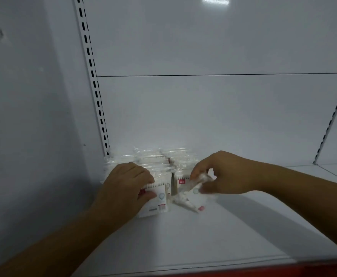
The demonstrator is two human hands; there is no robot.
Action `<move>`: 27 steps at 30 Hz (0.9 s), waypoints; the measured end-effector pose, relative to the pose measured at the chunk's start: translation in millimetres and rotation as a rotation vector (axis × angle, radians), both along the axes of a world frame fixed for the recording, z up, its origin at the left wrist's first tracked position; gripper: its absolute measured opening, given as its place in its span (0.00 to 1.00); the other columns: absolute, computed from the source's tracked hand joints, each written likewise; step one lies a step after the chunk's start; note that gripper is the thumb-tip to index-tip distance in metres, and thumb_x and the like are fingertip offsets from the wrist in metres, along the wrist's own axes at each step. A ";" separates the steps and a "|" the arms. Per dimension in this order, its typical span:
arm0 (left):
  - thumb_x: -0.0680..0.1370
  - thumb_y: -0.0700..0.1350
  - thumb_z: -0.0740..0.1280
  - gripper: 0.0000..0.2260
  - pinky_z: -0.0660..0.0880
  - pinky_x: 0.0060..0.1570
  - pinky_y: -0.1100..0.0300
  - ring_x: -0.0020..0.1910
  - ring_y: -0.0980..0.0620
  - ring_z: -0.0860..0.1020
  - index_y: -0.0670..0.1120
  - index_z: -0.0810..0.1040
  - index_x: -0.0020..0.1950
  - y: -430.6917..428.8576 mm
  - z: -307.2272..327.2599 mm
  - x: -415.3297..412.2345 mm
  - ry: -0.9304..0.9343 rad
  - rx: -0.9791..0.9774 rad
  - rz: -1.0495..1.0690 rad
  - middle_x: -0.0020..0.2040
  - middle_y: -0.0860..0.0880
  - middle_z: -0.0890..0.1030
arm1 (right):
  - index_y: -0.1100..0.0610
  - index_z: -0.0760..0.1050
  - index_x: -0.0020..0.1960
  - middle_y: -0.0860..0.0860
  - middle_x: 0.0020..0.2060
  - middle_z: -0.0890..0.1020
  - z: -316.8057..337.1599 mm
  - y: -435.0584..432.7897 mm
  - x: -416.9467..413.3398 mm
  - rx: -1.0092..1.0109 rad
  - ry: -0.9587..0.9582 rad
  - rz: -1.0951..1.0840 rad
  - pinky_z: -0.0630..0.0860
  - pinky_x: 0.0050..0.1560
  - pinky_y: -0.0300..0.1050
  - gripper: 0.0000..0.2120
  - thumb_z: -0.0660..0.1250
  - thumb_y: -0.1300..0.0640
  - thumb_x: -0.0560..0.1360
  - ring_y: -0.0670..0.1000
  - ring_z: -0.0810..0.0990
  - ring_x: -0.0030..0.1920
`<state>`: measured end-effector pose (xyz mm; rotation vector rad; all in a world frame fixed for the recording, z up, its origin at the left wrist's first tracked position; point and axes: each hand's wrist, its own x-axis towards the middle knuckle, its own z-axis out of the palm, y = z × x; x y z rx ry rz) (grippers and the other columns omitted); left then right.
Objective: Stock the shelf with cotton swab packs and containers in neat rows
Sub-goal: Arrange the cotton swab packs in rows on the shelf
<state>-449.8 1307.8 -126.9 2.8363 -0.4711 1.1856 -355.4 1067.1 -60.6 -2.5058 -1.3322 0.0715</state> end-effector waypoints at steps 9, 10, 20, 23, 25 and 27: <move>0.62 0.45 0.82 0.13 0.68 0.45 0.57 0.37 0.44 0.80 0.43 0.80 0.37 -2.7 5.9 6.8 -0.117 0.115 -0.032 0.38 0.47 0.81 | 0.59 0.74 0.34 0.55 0.32 0.79 -58.8 -9.2 -1.1 0.665 0.580 -0.387 0.82 0.43 0.48 0.12 0.77 0.61 0.66 0.50 0.81 0.34; 0.61 0.46 0.82 0.14 0.69 0.45 0.56 0.38 0.44 0.80 0.43 0.80 0.37 -2.8 6.4 7.1 -0.101 0.124 -0.024 0.39 0.47 0.81 | 0.56 0.74 0.33 0.50 0.31 0.79 -70.2 -9.1 0.2 0.529 0.440 -0.408 0.80 0.41 0.43 0.13 0.77 0.55 0.68 0.46 0.79 0.33; 0.66 0.64 0.69 0.30 0.67 0.66 0.42 0.66 0.43 0.73 0.51 0.74 0.63 8.0 5.0 -7.2 0.028 -0.082 0.103 0.65 0.45 0.76 | 0.29 0.48 0.64 0.29 0.67 0.52 -61.1 -12.2 -4.8 0.431 -0.050 -0.215 0.59 0.61 0.32 0.40 0.60 0.21 0.57 0.34 0.56 0.68; 0.50 0.74 0.70 0.51 0.54 0.72 0.54 0.75 0.53 0.55 0.64 0.56 0.70 48.0 8.8 -13.4 0.208 -0.698 0.121 0.76 0.51 0.58 | 0.21 0.36 0.62 0.22 0.65 0.34 -60.5 -4.7 6.9 0.373 0.209 -0.156 0.55 0.67 0.38 0.50 0.68 0.24 0.53 0.34 0.45 0.71; 0.40 0.73 0.74 0.68 0.54 0.69 0.61 0.72 0.60 0.52 0.62 0.47 0.74 74.8 0.6 -15.3 0.454 -0.978 0.085 0.76 0.54 0.53 | 0.19 0.36 0.60 0.19 0.62 0.33 -66.4 -4.4 18.3 0.326 0.371 -0.087 0.53 0.72 0.43 0.53 0.75 0.31 0.54 0.39 0.42 0.74; 0.43 0.63 0.82 0.71 0.61 0.66 0.67 0.70 0.63 0.57 0.62 0.39 0.74 82.5 -14.2 -15.0 0.701 -1.045 -0.011 0.76 0.54 0.56 | 0.20 0.38 0.62 0.23 0.68 0.38 -75.5 -0.9 27.8 0.334 0.472 -0.021 0.52 0.76 0.50 0.56 0.80 0.39 0.56 0.43 0.43 0.76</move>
